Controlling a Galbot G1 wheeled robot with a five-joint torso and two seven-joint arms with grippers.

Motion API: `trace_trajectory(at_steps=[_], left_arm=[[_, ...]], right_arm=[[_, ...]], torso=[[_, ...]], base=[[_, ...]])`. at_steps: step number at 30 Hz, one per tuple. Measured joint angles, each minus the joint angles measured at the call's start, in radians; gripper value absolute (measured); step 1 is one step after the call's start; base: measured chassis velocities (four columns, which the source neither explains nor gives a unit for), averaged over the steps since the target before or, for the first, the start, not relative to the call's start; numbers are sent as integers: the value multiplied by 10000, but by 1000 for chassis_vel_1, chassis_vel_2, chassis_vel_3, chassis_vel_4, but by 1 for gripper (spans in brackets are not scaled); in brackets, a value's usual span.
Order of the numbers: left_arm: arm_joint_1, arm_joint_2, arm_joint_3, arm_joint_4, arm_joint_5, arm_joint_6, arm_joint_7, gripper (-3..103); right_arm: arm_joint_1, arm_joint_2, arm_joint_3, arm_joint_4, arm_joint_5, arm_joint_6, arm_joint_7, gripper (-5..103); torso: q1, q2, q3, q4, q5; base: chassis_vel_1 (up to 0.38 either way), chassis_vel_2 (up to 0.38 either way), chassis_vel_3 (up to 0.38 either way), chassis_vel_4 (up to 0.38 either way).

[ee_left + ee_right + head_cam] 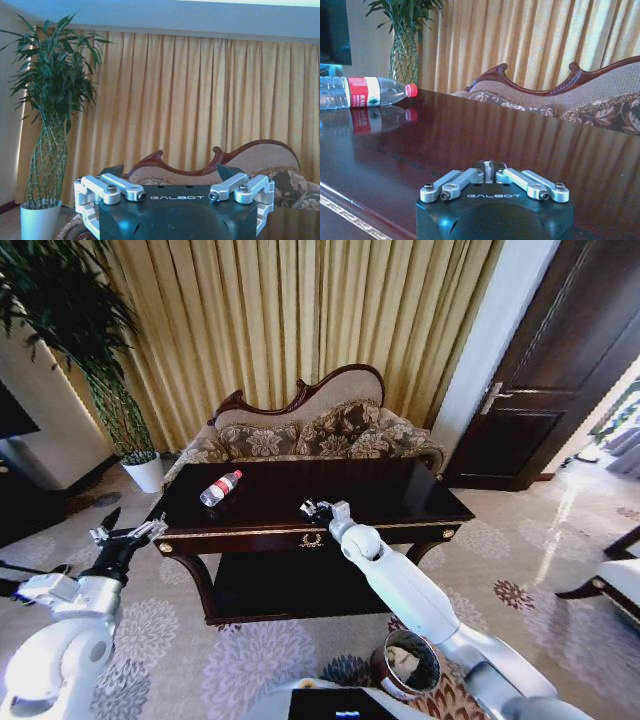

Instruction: Move to the front of the table and place the trash on the table into the trash bin.

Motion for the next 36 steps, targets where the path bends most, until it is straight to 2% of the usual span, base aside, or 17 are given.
trace_trajectory(at_steps=[2, 20, 36], left_arm=[[-13, 3, 7, -3, -8, 13, -3, 100], [26, -41, 2, -58, -11, 2, 0, 100], [14, -97, 34, -118, -11, -5, 2, 100]], right_arm=[[-10, 5, 21, -2, -4, 38, 0, 1], [-432, -115, 675, 677, 296, 196, 0, 0], [-882, -783, 2661, 2417, 1143, 396, 0, 0]], torso=[[0, 0, 0, 0, 0], [0, 0, 0, 1, 0], [0, 0, 0, -1, 1]], base=[[0, 0, 0, 0], [0, 0, 0, 0], [0, 0, 0, 0]])
